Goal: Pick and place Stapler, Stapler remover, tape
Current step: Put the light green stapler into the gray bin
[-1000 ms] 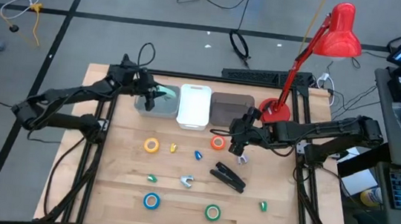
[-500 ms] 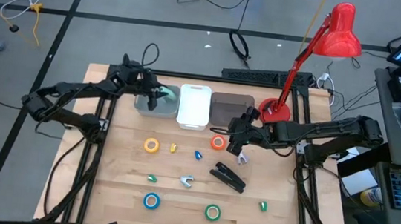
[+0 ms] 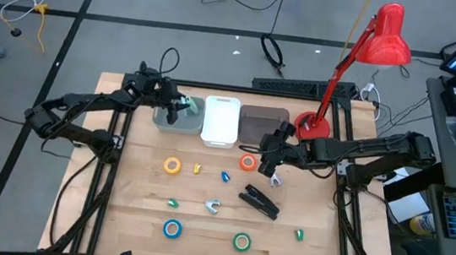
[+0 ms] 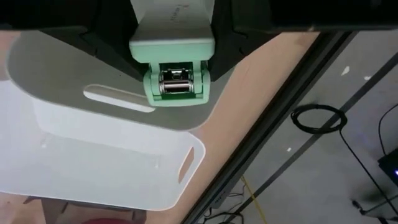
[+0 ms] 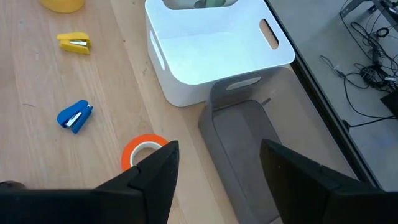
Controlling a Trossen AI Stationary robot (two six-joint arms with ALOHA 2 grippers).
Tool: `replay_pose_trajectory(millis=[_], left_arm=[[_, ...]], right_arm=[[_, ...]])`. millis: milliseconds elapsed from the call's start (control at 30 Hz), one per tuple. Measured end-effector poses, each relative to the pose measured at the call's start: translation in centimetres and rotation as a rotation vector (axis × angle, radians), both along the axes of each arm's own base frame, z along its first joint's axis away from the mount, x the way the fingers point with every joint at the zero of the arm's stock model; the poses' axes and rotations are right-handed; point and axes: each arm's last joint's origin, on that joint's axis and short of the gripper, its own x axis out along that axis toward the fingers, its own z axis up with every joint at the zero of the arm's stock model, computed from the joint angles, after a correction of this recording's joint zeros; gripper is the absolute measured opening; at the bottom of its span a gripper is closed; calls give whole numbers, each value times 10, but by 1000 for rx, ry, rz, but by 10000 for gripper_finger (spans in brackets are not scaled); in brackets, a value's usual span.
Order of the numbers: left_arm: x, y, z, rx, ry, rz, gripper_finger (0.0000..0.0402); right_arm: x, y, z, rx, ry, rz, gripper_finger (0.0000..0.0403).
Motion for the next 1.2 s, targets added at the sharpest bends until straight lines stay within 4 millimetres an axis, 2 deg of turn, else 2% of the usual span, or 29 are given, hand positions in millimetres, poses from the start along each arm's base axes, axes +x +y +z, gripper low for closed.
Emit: replay_pose_trajectory(millis=[267,767,933,1200], left_arm=[[-2,-1,7,30,-16,14,168],[-2,-2,6,17,-1,20,130],[-3,-2,7,33,14,47,153],[-11,-10,35,147,-53,91,184]], right_arm=[[0,0,0,-1,0,0,215],[0,0,0,-1,1,0,212],[0,0,0,-1,1,0,212],[0,0,0,-2,1,0,210]])
